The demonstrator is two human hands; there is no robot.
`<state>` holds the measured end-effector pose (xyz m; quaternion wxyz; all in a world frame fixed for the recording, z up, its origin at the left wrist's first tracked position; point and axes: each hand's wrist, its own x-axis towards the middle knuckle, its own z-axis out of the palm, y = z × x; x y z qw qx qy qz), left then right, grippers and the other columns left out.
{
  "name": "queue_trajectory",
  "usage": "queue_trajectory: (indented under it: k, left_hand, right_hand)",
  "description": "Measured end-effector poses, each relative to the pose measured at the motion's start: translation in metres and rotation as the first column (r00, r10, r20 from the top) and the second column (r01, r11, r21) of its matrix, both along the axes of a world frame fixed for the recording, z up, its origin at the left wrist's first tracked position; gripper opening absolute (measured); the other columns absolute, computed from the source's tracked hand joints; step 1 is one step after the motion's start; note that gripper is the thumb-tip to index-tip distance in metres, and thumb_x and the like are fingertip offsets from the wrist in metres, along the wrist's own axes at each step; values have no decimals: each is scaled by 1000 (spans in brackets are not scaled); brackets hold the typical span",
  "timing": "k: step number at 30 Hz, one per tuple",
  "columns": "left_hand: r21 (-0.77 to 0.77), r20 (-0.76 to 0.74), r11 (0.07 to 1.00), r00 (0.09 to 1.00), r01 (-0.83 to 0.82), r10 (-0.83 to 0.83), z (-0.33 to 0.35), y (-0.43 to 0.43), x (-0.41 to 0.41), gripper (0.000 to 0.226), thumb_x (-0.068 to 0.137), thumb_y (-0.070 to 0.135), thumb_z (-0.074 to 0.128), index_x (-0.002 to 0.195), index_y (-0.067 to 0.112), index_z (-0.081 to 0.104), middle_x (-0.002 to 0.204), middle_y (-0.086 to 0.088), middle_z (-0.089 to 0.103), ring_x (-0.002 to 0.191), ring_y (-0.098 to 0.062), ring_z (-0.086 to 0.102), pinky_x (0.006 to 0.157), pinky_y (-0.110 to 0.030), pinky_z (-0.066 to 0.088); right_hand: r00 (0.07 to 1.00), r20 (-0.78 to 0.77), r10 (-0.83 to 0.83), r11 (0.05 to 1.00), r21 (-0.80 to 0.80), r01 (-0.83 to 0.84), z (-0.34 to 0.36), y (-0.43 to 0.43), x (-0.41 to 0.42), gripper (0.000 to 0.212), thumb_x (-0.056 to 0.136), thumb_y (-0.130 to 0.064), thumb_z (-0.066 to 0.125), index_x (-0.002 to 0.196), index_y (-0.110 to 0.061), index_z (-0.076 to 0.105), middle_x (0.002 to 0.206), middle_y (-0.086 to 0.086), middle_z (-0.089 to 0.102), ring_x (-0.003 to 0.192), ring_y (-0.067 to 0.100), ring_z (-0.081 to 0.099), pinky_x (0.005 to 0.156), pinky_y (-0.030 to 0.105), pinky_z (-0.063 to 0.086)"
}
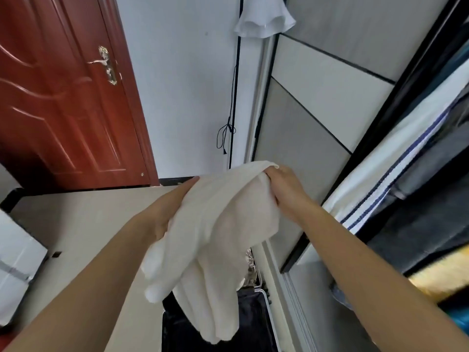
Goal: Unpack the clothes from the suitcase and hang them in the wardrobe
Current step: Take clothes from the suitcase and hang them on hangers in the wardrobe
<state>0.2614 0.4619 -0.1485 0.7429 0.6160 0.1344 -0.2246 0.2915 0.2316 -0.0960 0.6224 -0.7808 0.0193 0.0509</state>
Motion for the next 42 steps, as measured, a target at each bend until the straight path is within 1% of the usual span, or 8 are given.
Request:
queue_trajectory:
  k: [5,10,15,19,28,34,38,42]
  left_hand:
    - [512,308,834,950,-203,42,40,-27,-31,38,85,56,59,105,24,66,100,10,68,84,-7,63,72,-22,49]
    - [237,692,833,688,-500,216,54,-78,-86,20,89,30,65,85,14,52,75,4,51,65,-7,45,62,-18,38]
    - [382,616,850,785,-362,58,41,-139,-103,42,72,58,70,87,26,48,80,9,59,70,-7,57,65,-27,47]
    - [350,669,858,741,-376,52,39,-157,-88,21,93,25,56,80,10,52,59,0,51,50,-3,42,56,-26,35]
    - [583,656,712,743,-390,-130,47,-151,-43,21,80,15,54,60,9,59,52,-1,46,53,-17,41,47,-24,28]
    - [719,572,601,788,-349,-227,109,-173,-11,4,81,22,66,81,18,66,74,5,60,80,-23,59,57,-21,39]
    - [346,323,938,942,-27,-92,146,-206,-2,9,84,4,61,93,4,64,82,-12,68,73,-25,67,67,-30,57]
    - [145,294,989,955,-8,-36,160,-251,9,21,90,-4,46,76,6,58,76,-12,59,68,-24,56,70,-35,52]
  right_hand:
    - [994,107,9,1000,-16,-8,85,-5,-28,24,91,-24,50,68,-16,48,57,0,48,50,16,47,46,17,34]
    - [969,203,137,988,-93,-120,98,-4,-52,17,88,-22,57,76,-11,53,71,7,39,62,15,39,58,28,28]
    - [924,256,284,943,-248,-222,105,-24,-72,28,90,-24,67,74,-4,55,64,4,31,49,7,30,46,14,26]
    - [909,264,321,909,-354,-219,115,-48,-78,37,90,-18,68,61,-12,45,45,-14,29,41,2,28,41,14,22]
    - [966,256,-38,970,-223,98,149,-160,-79,64,57,-47,82,84,8,64,78,14,55,69,26,54,70,32,40]
    - [888,435,-146,769,-515,379,135,-228,-92,56,75,-41,77,50,-13,36,44,-2,32,41,11,32,49,28,25]
    - [873,477,-104,722,-568,396,130,-260,-100,49,77,-22,74,54,-12,31,52,2,27,48,12,26,50,28,22]
    - [890,454,-43,560,-727,398,134,-291,-110,38,77,-7,67,54,-13,38,53,-1,39,52,13,37,51,25,29]
